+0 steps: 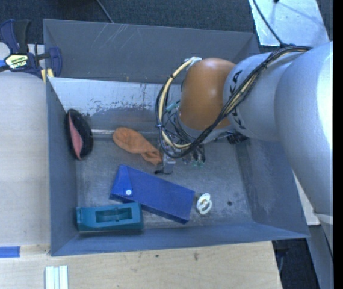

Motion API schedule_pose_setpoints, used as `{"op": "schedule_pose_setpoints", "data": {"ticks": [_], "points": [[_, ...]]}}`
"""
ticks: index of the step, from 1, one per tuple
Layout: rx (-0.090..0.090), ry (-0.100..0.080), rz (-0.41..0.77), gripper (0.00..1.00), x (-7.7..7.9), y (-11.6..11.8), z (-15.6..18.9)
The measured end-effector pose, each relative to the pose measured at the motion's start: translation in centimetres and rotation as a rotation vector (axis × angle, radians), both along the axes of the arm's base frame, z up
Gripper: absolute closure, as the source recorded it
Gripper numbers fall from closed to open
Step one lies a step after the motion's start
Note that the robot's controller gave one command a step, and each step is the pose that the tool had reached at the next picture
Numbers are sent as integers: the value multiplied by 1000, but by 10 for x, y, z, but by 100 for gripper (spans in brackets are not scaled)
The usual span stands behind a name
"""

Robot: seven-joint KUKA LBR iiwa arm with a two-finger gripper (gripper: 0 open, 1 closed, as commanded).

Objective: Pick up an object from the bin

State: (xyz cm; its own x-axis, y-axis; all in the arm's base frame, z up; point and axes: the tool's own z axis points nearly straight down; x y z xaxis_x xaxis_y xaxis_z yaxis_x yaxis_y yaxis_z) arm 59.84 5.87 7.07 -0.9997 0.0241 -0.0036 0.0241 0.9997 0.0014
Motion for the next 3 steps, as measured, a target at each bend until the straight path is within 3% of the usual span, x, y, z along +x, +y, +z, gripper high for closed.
{"op": "schedule_pose_setpoints", "data": {"ticks": [1, 3], "points": [[-1, 1, -18, 100, -9, 19, 112], [-2, 7, -18, 100, -9, 19, 116]]}}
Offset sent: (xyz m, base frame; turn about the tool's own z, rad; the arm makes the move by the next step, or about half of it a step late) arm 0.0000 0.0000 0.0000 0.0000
